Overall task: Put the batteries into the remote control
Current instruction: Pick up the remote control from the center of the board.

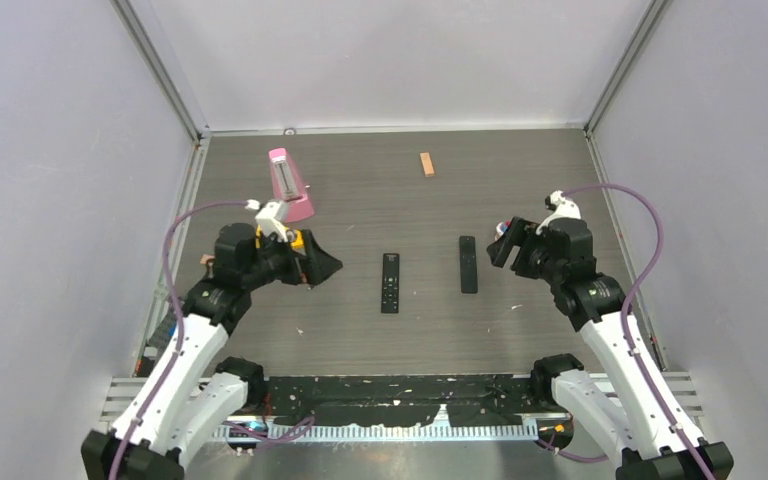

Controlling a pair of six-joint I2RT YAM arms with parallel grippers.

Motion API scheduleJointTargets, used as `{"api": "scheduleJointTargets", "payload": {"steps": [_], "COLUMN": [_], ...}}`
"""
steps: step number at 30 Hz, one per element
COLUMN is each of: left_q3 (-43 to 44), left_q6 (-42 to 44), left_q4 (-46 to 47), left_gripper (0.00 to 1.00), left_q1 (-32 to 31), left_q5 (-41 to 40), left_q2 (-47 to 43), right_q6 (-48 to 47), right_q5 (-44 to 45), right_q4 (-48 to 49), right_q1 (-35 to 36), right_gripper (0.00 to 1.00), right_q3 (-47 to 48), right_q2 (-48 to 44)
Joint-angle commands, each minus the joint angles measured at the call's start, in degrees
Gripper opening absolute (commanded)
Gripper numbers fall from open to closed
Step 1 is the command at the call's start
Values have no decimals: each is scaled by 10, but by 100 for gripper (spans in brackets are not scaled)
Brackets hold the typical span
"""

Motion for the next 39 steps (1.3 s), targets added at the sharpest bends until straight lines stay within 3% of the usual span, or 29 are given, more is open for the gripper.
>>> {"api": "scheduleJointTargets", "payload": {"steps": [1,8,11,16,22,39], "left_q3": [7,88,141,221,244,254], "left_q6": [-25,-46,-43,-50,-111,-140], "left_q4": [81,81,70,33,33,36], "left_gripper": [100,92,93,95,94,76], "left_q1": [-100,-255,-306,-338,-340,-346], "left_q5": [-79,-338,-391,-407,-425,-414], "left_q2": [53,264,344,457,546,611], "right_q6": [46,59,52,40,42,58], "right_q5": [-65,-82,-83,-83,-90,-110], "right_q4": [27,11,-14,-46,-56,-51], "right_q1": [-1,0,1,0,0,0], "right_gripper": [79,77,77,77,77,77], "right_q3": [-44,-89,-95,-106,-118,-114], "right_q2": [-10,-50,-80,-115,-130,-122]}}
